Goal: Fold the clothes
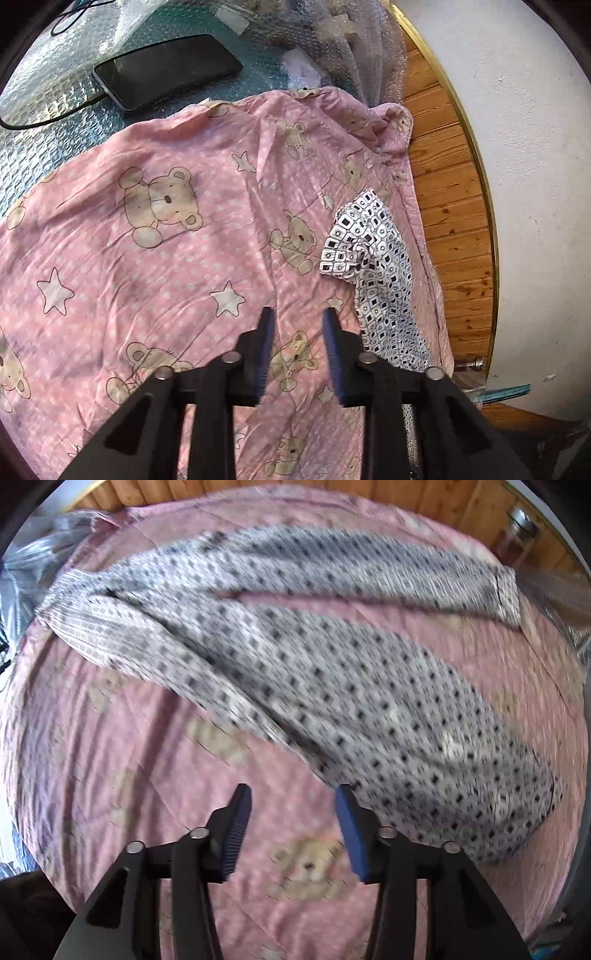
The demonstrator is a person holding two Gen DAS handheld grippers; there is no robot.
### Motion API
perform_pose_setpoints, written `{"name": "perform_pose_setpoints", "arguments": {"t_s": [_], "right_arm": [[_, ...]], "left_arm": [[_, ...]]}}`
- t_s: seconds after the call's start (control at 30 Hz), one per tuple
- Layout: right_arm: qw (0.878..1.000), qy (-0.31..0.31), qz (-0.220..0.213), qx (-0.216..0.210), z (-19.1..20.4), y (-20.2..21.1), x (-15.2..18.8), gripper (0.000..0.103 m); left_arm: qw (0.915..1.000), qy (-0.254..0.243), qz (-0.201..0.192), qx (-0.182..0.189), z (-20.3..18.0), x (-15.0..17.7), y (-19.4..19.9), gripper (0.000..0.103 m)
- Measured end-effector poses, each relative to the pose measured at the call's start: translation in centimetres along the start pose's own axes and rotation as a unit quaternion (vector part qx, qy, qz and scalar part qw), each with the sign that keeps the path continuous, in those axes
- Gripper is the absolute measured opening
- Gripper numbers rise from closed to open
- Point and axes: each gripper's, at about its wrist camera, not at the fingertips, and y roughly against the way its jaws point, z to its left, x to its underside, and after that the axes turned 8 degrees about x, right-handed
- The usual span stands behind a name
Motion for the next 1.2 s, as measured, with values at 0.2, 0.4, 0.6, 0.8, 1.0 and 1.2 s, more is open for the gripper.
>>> {"name": "perform_pose_setpoints", "arguments": {"t_s": [0.2, 0.4, 0.6, 0.8, 1.0, 1.2], "right_arm": [[0.997, 0.056, -0.037, -0.032, 6.5, 0.2, -6.4, 0.06], [0.995, 0.065, -0.054, -0.061, 10.8, 1.3, -9.7, 0.06], [0.982, 0.125, -0.126, -0.07, 20.4, 3.6, -13.1, 0.062], [0.962, 0.22, -0.158, -0.044, 32.6, 1.1, -18.5, 0.063], [0.985, 0.1, -0.094, -0.106, 30.3, -2.5, -25.9, 0.007], [0.978, -0.027, -0.031, -0.206, 24.5, -4.5, -30.2, 0.006]], "left_arm": [[0.9963, -0.076, 0.001, -0.04, -3.4, -1.9, -4.9, 0.055], [0.9779, -0.198, 0.037, -0.056, -4.8, -3.5, -10.2, 0.055], [0.9811, -0.158, 0.112, 0.009, -5.7, -4.5, -14.9, 0.055], [0.9595, -0.167, 0.196, 0.114, -14.0, -4.7, -19.2, 0.055], [0.9498, -0.187, 0.192, 0.162, -18.6, -7.9, -19.3, 0.055], [0.9654, -0.204, 0.11, 0.119, -15.2, -9.0, -15.0, 0.059]]}}
